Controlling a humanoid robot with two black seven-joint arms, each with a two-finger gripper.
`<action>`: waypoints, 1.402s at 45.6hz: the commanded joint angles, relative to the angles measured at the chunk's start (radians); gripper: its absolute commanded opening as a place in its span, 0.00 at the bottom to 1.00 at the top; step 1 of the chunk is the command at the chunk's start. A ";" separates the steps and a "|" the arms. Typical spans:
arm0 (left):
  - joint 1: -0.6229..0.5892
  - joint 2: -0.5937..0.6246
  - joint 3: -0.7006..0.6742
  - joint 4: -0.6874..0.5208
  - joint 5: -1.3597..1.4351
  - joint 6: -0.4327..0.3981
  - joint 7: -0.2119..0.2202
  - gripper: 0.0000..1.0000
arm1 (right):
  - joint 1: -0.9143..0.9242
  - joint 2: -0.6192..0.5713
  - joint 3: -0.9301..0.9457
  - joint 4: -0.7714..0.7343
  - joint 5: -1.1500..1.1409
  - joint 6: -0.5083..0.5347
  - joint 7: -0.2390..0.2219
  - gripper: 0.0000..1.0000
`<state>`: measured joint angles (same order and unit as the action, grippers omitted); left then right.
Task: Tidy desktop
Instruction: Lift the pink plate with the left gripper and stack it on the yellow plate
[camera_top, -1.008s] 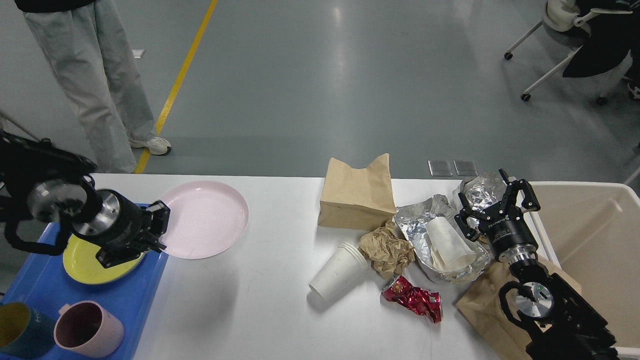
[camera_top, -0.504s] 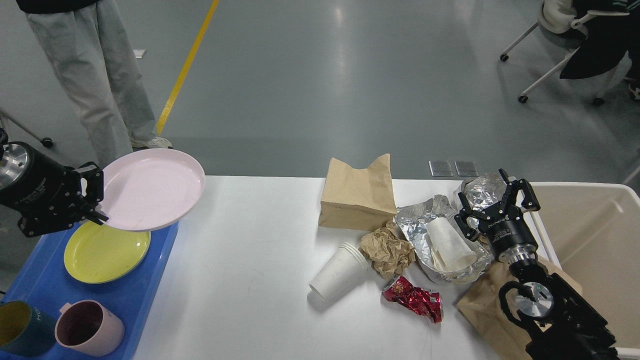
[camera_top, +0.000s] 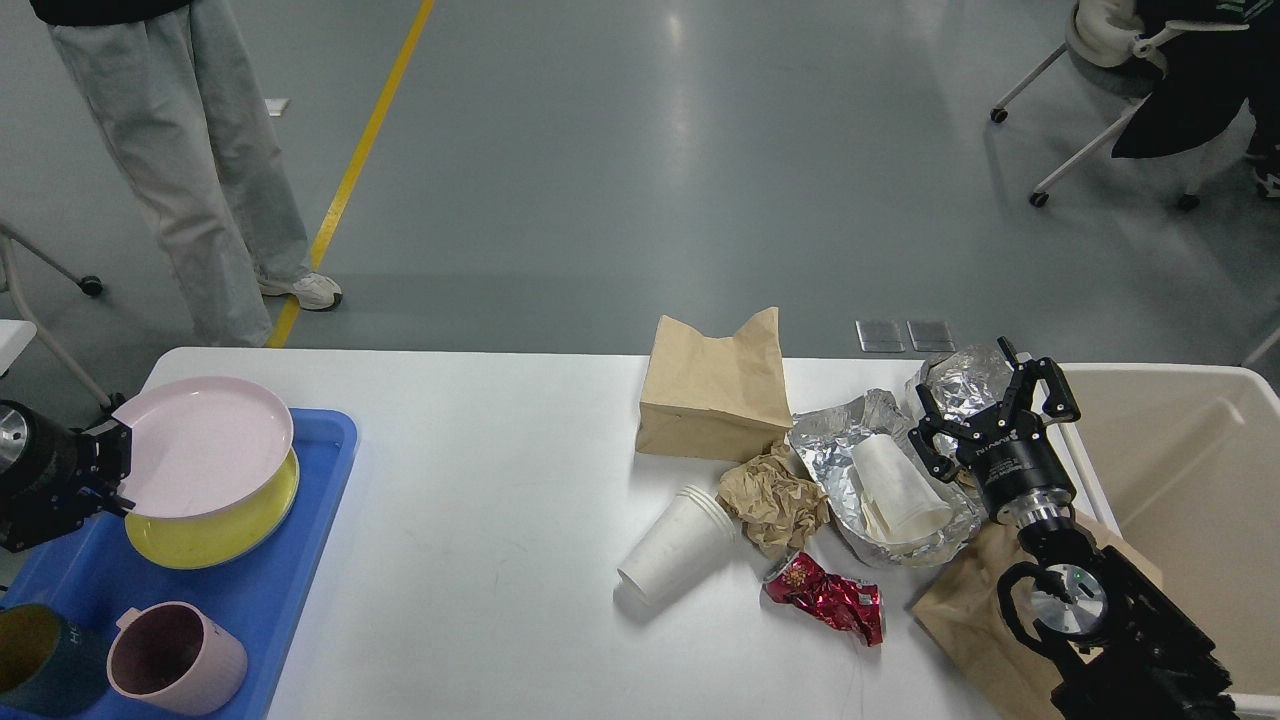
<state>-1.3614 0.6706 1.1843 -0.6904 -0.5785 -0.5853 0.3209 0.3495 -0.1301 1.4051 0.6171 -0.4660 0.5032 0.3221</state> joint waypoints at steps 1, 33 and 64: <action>0.120 -0.008 -0.130 0.083 0.058 0.030 0.021 0.00 | 0.000 0.000 0.000 -0.002 0.001 0.000 0.000 1.00; 0.240 -0.069 -0.223 0.180 0.080 0.124 0.023 0.00 | 0.000 0.000 0.000 -0.002 0.000 0.000 0.000 1.00; 0.234 -0.068 -0.304 0.177 0.149 0.222 0.023 0.92 | 0.000 0.000 0.000 -0.002 0.000 0.000 0.000 1.00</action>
<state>-1.1221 0.6015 0.9168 -0.5137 -0.4303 -0.3599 0.3417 0.3497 -0.1295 1.4051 0.6150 -0.4663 0.5032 0.3221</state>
